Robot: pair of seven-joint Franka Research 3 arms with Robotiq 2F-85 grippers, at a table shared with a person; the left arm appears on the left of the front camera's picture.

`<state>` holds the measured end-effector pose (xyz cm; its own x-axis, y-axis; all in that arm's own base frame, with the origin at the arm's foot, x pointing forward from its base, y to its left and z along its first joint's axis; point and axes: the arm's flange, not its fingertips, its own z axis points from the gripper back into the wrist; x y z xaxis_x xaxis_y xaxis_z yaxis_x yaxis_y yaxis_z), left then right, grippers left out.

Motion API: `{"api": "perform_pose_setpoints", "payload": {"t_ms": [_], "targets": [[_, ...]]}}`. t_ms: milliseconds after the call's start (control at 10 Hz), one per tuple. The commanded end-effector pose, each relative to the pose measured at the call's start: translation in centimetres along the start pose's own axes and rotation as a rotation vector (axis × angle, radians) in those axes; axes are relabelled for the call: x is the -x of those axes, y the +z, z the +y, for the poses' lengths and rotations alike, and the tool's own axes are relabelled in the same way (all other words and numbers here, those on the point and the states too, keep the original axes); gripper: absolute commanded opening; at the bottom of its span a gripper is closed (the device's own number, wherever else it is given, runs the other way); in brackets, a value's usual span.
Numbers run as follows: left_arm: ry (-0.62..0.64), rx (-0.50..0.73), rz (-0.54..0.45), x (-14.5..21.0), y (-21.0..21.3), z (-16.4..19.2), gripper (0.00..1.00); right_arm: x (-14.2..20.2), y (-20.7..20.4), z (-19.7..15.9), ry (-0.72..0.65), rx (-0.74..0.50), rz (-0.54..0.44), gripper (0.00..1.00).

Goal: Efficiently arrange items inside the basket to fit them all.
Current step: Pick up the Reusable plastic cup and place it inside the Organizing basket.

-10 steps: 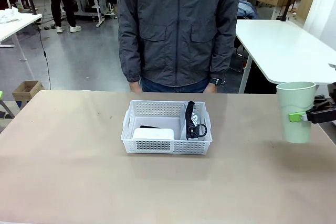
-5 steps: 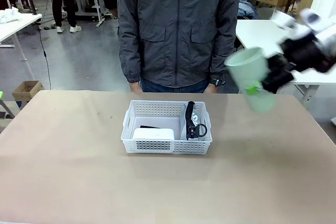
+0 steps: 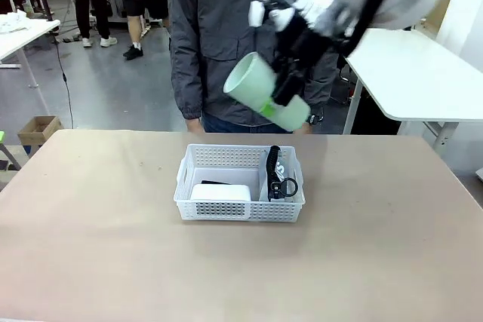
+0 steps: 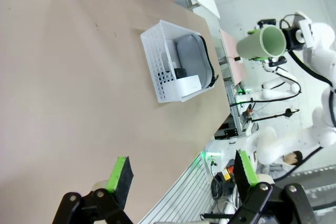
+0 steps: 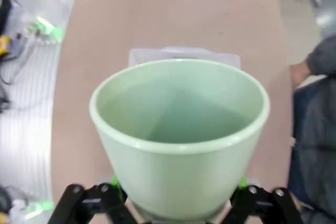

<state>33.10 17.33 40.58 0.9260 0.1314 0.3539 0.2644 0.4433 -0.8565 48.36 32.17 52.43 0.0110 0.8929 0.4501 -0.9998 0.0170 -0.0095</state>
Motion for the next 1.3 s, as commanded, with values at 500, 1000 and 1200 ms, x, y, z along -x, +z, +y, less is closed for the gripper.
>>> {"api": "perform_pose_setpoints", "payload": {"t_ms": [500, 1000, 1200], "targets": [[0.007, 0.007, 0.002, 0.2, 0.2, -0.4, 1.0, -4.7, -10.9, -0.1, 0.012, 0.14, 0.238, 0.85], [0.007, 0.007, 0.002, 0.2, 0.2, -0.4, 1.0, -2.9, -15.9, -2.3, 0.011, 0.137, 0.233, 0.85], [0.007, 0.007, 0.002, 0.2, 0.2, -0.4, 1.0, -2.1, -17.0, -3.1, -0.035, 0.162, 0.259, 0.85]]}}
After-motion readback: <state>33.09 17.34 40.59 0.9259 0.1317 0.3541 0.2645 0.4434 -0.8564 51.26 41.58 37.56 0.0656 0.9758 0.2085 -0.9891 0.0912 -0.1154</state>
